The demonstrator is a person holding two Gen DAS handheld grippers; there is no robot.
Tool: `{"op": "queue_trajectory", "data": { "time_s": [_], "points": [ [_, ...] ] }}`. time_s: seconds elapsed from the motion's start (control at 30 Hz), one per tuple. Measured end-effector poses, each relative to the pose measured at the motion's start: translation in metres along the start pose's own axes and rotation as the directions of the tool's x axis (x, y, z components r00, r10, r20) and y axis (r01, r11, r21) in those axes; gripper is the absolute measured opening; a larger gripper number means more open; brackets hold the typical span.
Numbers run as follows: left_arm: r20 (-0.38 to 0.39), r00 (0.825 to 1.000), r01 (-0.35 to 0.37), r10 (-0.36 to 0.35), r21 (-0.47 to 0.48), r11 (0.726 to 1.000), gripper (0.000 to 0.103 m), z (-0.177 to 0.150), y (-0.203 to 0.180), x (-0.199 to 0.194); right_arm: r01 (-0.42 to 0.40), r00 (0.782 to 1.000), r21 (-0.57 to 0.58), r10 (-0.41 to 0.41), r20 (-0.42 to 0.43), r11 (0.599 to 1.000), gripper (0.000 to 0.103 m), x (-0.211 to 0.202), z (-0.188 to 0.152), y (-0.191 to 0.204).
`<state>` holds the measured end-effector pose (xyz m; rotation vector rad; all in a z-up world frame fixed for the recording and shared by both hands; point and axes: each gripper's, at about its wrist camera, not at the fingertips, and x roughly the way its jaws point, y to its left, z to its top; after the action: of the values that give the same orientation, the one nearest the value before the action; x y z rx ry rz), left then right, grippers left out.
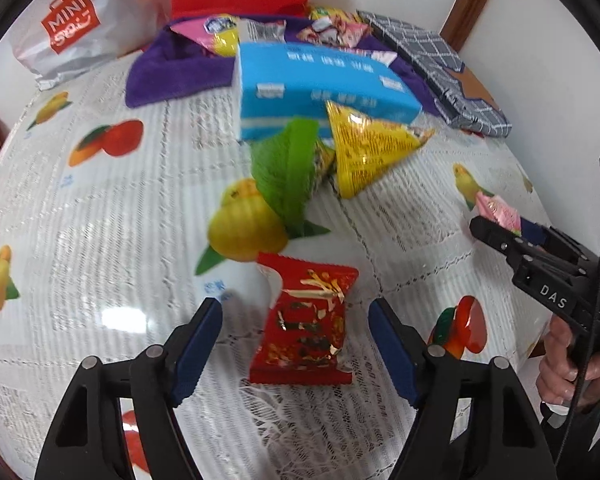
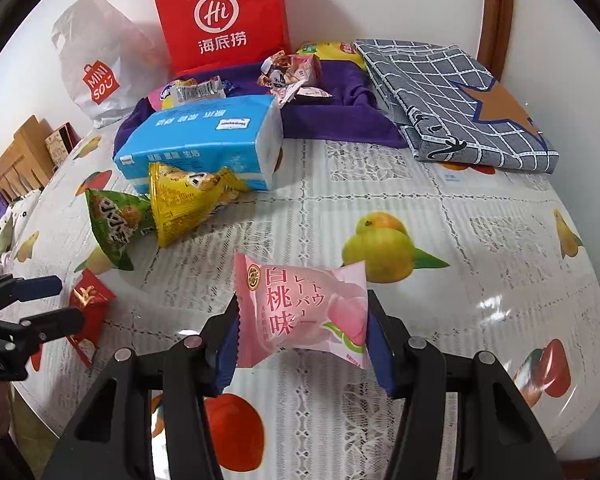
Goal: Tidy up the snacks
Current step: 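Lift the pink peach candy with the right gripper while the left gripper grasps the red snack packet, then carry the pink candy and red packet over the purple towel with both grippers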
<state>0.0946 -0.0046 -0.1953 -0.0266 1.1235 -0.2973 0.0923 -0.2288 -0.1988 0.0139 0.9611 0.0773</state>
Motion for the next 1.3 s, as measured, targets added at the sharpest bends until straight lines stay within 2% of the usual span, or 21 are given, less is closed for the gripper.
{"op": "queue_trajectory", "data": {
  "time_s": [0.13,0.2,0.27,0.4,0.6,0.7,0.97,1.3],
  "points": [
    [0.015,0.999,-0.038,0.038,0.036,0.999,0.066,-0.001,-0.009,0.006,0.003,1.000,-0.020,-0.003,-0.006,1.000,0.054,0.006,-0.003,0.001],
    [0.022,0.997,-0.074,0.073,0.057,0.996,0.055,0.000,-0.013,0.007,-0.003,1.000,-0.020,0.003,-0.014,1.000,0.054,0.009,-0.004,0.001],
    [0.031,0.995,-0.101,0.099,0.061,0.993,0.037,0.002,-0.012,0.007,-0.006,1.000,-0.021,0.006,-0.022,1.000,0.054,0.013,-0.004,0.002],
    [0.028,0.998,-0.053,0.052,0.032,0.998,0.036,0.010,-0.004,0.004,-0.007,1.000,-0.036,0.006,-0.021,0.999,0.054,0.015,-0.003,0.006],
    [0.044,0.999,-0.031,0.031,0.004,0.999,0.036,0.021,0.008,-0.008,-0.019,1.000,-0.073,0.019,-0.013,0.997,0.054,0.013,0.003,0.015],
    [0.068,0.997,-0.026,0.026,-0.004,1.000,0.036,0.024,0.012,-0.018,0.008,1.000,-0.095,-0.007,0.012,0.995,0.054,0.009,0.007,0.017],
    [0.130,0.991,-0.013,0.017,-0.032,0.999,0.036,0.037,0.023,-0.042,0.008,0.999,-0.107,-0.003,0.051,0.994,0.054,-0.002,0.026,0.023],
    [0.187,0.982,-0.028,0.037,-0.052,0.998,0.036,0.065,0.036,-0.059,0.045,0.994,-0.055,-0.039,0.102,0.997,0.054,-0.015,0.062,0.018]
  ]
}}
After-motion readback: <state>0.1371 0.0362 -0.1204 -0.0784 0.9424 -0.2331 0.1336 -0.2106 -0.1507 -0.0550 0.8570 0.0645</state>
